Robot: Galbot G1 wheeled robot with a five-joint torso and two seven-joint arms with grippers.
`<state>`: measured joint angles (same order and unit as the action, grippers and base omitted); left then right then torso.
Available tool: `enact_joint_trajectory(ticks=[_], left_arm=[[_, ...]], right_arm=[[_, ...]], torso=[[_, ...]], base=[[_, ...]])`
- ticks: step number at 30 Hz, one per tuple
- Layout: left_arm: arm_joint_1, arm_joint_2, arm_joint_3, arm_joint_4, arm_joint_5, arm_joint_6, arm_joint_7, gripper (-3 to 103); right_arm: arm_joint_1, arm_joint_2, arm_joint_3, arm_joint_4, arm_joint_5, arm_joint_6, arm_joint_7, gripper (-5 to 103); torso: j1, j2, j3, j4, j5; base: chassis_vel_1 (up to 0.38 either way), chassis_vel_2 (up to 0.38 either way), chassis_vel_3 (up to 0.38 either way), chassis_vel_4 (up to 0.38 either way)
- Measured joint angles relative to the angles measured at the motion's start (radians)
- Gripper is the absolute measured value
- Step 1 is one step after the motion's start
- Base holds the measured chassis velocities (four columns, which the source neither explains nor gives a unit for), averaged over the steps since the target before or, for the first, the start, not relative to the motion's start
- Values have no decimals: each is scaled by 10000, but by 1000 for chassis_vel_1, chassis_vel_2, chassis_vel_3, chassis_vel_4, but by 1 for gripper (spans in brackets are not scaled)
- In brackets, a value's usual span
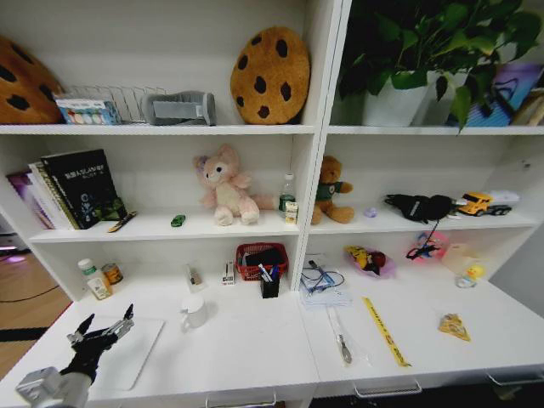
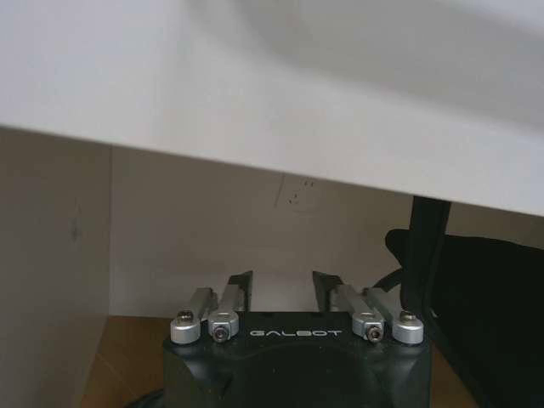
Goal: Organize the objects on the table.
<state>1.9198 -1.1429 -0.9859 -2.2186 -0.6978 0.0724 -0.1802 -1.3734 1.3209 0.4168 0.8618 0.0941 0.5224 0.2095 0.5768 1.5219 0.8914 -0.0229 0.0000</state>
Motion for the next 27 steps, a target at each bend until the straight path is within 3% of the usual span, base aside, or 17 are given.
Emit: enact_joint_trajectory(ticks=[8,11,16,21,27], left_arm=[[0,0,0,0,0,0,0,100],[0,0,0,0,0,0,0,100],[0,0,0,0,0,0,0,100],[0,0,0,0,0,0,0,100],[0,0,1,0,0,0,0,100]], right_arm=[[-1253,-174,261,1046,-18,183,141,73],[-1521,-196,341,1248,-20,228,171,79],[-3793,-188,910,2447,-331,966,435,98],[-5261,-39,1191,3871,-530,1314,681,100],[-7894,274,1253,6789,-1413,1836,1258,100]], torso=[[0,0,0,1,0],[0,0,-1,1,1],[-1,1,-1,-4,-1],[-1,1,-1,1,0],[-2,1,-2,-4,-1]], base=[[0,0,0,0],[0,0,0,0],[0,0,0,0],[0,0,0,0],[0,0,0,0]])
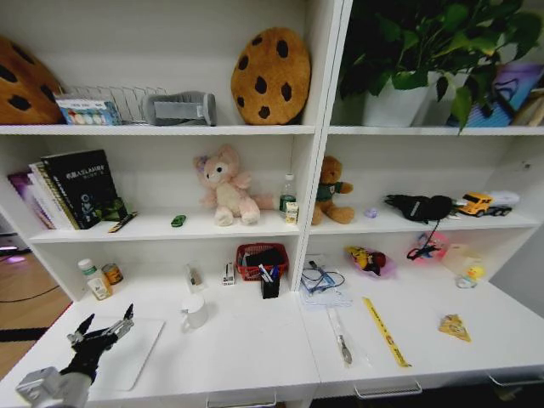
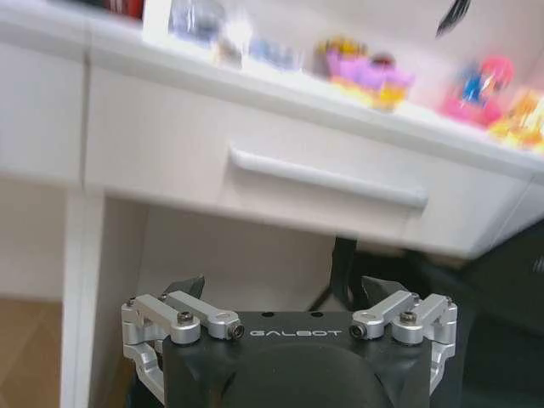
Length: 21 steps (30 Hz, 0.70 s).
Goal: Organize the objects on the table.
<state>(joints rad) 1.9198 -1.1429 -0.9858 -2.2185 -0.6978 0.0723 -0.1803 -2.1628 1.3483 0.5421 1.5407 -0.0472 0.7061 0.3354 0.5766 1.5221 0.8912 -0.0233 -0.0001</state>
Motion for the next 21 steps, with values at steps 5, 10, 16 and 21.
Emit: enact_joint_trajectory(ticks=[5,10,16,21], left_arm=[[0,0,0,0,0,0,0,100],[0,0,0,0,0,0,-1,100],[0,0,0,0,0,0,0,100],[0,0,0,0,0,0,-1,100]], right_arm=[[-978,57,402,2412,132,-49,138,100],[-785,131,1175,4489,1185,-1221,-84,100],[564,119,2019,4958,2307,-2922,-230,100],[1637,-38,2591,4800,2906,-3676,-377,100]], torso=[[1,0,1,4,0],[1,-1,2,4,0],[1,-2,3,5,3],[2,-3,3,4,5]], base=[[0,0,0,0],[0,0,0,0],[0,0,0,0],[0,0,0,0]])
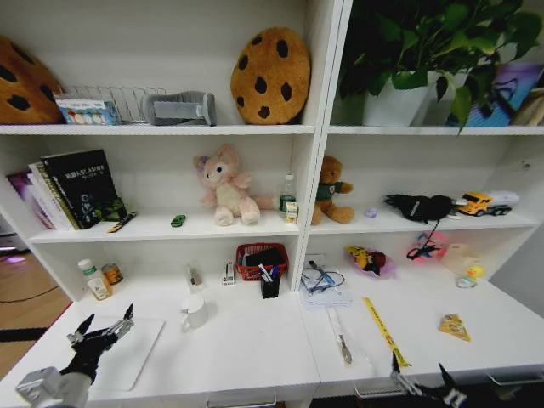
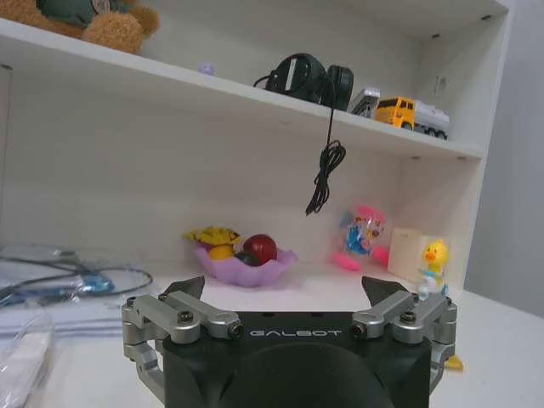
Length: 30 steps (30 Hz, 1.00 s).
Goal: Organize the objects on the table.
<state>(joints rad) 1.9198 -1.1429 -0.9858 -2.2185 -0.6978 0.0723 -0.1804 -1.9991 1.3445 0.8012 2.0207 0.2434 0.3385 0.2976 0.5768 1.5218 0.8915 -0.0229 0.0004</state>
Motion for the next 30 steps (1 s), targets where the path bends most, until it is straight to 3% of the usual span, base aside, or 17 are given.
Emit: enact_joint_trajectory(ticks=[11,27,30], left_arm=[[0,0,0,0,0,0,1,100],[-1,0,0,0,0,0,3,100],[0,0,0,-1,0,0,5,100]], right_arm=[[1266,-552,34,239,-38,-1144,-198,100],[1557,-660,-190,44,40,-1182,-77,100],[1568,-665,-150,28,106,-1127,-46,100]], torso=[[1,1,0,-1,-4],[0,2,-1,-2,-8],[1,0,1,-1,5]], base=[[-2,-6,5,2],[-160,-154,146,156],[-252,-232,217,244]])
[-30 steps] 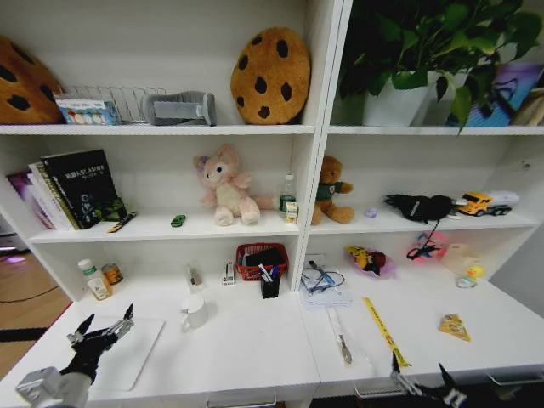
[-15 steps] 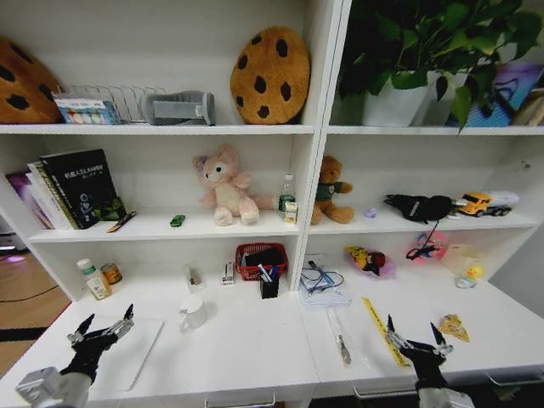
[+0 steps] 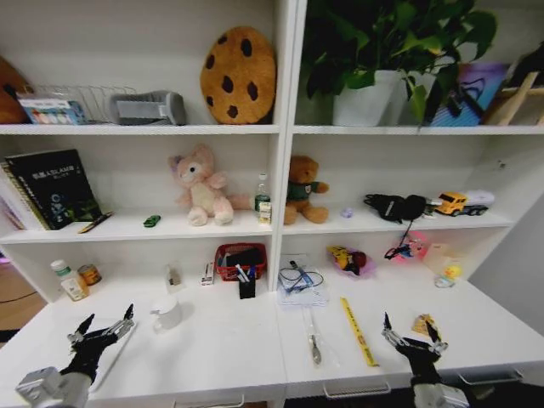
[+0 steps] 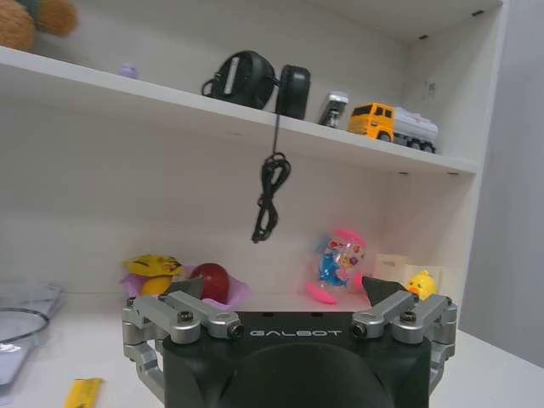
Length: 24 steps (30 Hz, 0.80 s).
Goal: Organize the objects on the table.
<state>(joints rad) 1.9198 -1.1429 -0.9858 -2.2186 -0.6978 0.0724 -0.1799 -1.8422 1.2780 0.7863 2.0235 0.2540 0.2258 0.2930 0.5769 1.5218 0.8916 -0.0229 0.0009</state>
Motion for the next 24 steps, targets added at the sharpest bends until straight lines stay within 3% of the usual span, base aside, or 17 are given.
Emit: enact_joint_trajectory(ticks=[3,8,9,10,13,24], left_arm=[[0,-1,2,-1,0,-1,4,100],[0,-1,2,0,0,0,5,100],[0,-1,1,0,0,-1,5,100],[0,-1,-2,1,0,-1,-2,100],[0,0,-2,1,0,0,-5,100],[0,0,-1,1,0,0,-5,100]], right_arm=[[87,-33,65,-7,374,-13,92,100],[484,-222,226,18,1283,-882,477,100],[709,-340,248,-40,1387,-1294,628,100],[1384,-828,153,-547,1537,-2459,1113,100],[1929,-1213,-71,-1148,1645,-2876,1341,100],[3034,-1670,-639,-2755,1701,-3030,1423,103]], torso=[[-3,2,-2,0,-2],[-3,2,-2,-3,-12],[-3,2,-2,0,-10],[-2,2,-1,1,-12],[-2,2,-2,1,-10],[-2,2,-1,-2,-9]], base=[[-192,-171,160,140],[-34,-64,52,26],[7,57,-25,-38],[45,70,-56,-74],[30,35,-31,-43],[0,0,0,0]])
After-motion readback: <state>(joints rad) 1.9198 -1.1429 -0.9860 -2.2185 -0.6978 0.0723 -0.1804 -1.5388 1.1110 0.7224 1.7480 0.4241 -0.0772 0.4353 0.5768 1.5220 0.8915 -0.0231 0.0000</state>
